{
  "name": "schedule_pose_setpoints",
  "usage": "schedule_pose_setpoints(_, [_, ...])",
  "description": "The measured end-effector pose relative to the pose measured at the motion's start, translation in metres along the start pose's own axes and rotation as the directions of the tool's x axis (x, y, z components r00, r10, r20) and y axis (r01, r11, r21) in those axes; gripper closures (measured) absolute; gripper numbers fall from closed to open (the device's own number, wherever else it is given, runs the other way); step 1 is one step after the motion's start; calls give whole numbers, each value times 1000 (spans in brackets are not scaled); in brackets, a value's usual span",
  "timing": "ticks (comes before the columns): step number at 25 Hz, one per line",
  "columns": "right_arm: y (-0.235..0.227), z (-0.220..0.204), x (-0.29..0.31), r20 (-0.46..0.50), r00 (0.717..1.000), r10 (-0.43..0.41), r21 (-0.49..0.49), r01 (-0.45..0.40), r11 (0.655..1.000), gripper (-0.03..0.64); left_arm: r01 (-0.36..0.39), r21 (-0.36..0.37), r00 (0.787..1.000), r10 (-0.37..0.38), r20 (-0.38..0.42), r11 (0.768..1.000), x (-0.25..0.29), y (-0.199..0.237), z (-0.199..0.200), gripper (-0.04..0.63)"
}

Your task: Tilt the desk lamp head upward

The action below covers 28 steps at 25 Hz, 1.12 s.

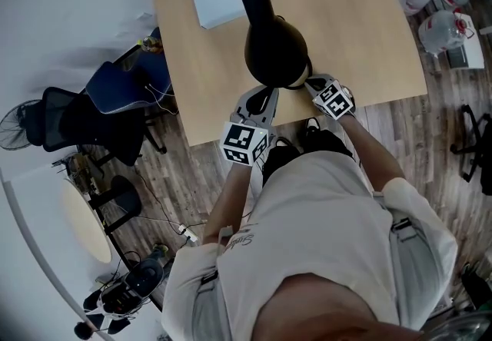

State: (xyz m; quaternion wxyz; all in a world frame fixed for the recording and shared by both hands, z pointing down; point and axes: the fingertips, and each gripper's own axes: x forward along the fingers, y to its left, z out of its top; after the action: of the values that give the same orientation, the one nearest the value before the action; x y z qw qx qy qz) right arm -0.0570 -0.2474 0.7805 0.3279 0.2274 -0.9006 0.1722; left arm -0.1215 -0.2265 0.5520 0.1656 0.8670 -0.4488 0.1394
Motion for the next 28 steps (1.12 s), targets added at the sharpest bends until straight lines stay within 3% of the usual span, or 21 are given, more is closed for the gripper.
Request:
schedule_pose_setpoints(9, [-2, 0, 1, -8, 1000, 3, 91, -2, 996, 621, 9, 20, 998, -11, 70, 1000, -3, -8, 14, 578])
schedule_pose_setpoints(23, [1, 2, 3, -50, 999, -18, 53, 20, 998, 621, -7, 46, 997, 4, 76, 999, -18, -15, 21, 580])
schedule_pose_setpoints(28, [1, 2, 3, -45, 999, -17, 63, 20, 998, 621, 19, -24, 994, -17, 107, 1000, -33, -23, 29, 580])
